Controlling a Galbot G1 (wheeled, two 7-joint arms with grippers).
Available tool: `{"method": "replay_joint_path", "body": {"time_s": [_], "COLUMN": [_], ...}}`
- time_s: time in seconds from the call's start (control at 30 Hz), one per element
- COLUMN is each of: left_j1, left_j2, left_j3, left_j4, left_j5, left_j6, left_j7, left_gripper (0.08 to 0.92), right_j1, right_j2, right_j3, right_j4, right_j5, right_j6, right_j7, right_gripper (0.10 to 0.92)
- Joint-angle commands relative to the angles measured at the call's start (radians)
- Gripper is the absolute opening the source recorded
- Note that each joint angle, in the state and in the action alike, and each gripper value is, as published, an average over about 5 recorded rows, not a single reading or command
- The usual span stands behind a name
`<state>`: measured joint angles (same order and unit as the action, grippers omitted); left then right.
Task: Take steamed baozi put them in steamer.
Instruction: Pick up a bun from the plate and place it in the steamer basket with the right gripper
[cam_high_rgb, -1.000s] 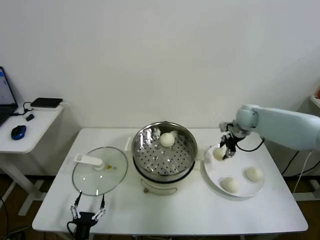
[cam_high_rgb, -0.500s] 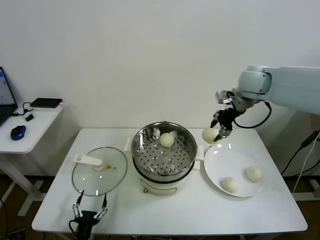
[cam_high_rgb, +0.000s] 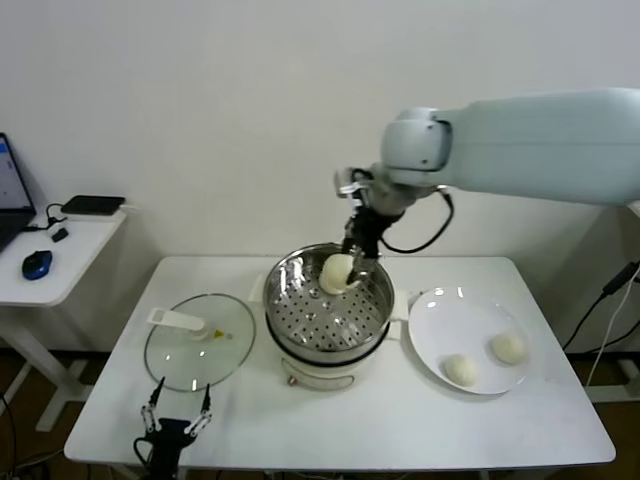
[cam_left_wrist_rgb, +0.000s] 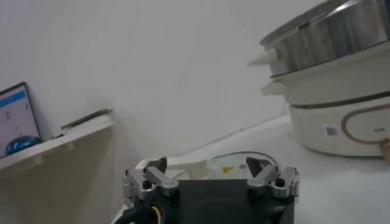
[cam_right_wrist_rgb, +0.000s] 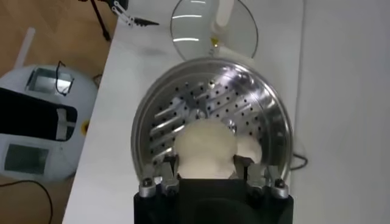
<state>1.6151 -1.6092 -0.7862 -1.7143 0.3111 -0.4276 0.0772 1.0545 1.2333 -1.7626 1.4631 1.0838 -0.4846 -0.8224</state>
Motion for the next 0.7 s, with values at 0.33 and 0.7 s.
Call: {"method": "replay_joint_path", "body": {"time_s": [0.33,0.7], "left_j1": [0.0,-0.014], "left_j2": [-0.032,-0.025], "left_j3": [-0.006,-0.011], "left_j4": [-0.008,0.015], "left_j5": [-0.005,-0.008], "left_j6": [0.001,-0.003], "left_j7": [0.01,0.006], "left_gripper": [0.823,0.823], "right_j1": [-0.355,-0.45], "right_j2": [0.143,0.182], "right_j3": [0.102,0.164], "right_j4": [-0.21,-0.359], "right_j5": [-0.102,-0.164], "right_j6": [-0.086,-0.076], "right_j7": [0.097,0.105], "right_gripper": [0.619,0.619]}}
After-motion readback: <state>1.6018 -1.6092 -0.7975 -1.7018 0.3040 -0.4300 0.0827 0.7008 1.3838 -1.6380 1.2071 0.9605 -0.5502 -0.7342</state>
